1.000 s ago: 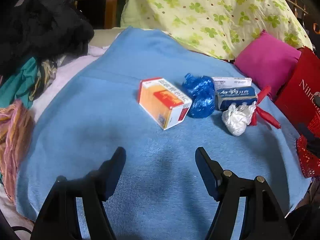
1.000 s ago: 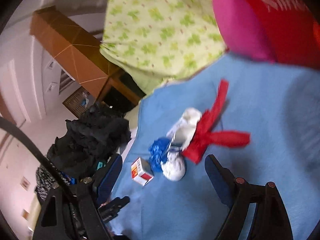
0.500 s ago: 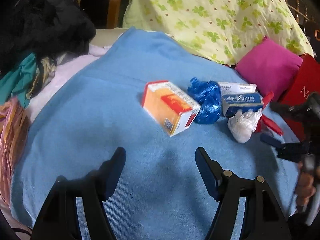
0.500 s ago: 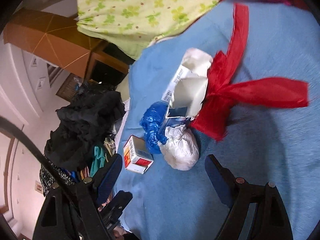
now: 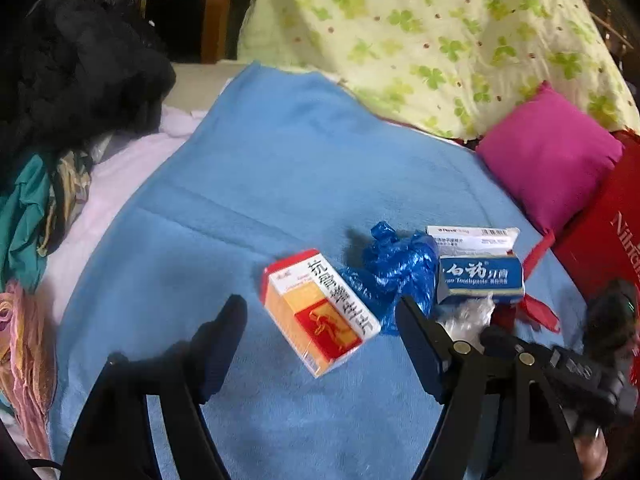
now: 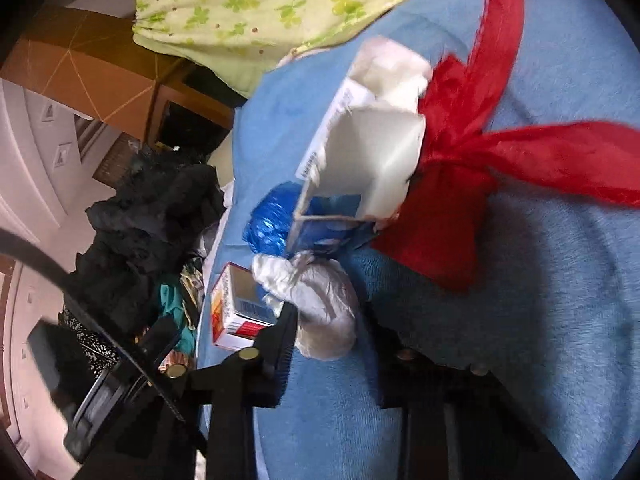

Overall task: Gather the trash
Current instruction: 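Grasp the red-and-white medicine box with the left gripper while the right gripper grasps the white crumpled wrapper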

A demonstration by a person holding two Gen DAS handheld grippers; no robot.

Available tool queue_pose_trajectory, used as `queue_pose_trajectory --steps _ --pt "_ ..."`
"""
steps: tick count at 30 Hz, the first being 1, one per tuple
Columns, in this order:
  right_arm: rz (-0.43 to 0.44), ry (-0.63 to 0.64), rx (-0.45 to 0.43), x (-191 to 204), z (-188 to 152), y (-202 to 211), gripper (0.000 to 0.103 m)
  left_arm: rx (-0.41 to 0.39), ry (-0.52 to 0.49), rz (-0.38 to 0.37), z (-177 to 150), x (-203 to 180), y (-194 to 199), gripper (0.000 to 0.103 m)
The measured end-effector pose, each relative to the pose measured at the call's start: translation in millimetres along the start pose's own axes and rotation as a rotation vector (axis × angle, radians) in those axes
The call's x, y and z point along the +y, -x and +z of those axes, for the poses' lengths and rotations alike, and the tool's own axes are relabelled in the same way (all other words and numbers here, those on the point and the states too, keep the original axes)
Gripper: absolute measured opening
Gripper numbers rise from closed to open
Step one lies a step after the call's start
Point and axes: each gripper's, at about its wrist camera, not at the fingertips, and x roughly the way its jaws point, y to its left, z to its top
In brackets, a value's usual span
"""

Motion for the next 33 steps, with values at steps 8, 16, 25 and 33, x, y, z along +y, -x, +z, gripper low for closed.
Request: queue_pose_trajectory --steps 8,16,25,33 --pt "-0.014 0.042 -0.03 -2 -1 35 0.029 0.118 0.008 0.104 4 -21 -41 0.077" --pt "0.068 -0.049 -0.001 -10 2 40 0.083 0.182 0.045 0.075 -12 -5 -52 0.061" --pt "-0.043 0.026 -0.022 8 4 8 0.073 0.162 -0.001 0.02 -25 8 -26 0.061" --pt "-0.091 0.068 0.021 9 2 -16 0.03 0.131 -0.103 0.029 -52 -5 17 0.061"
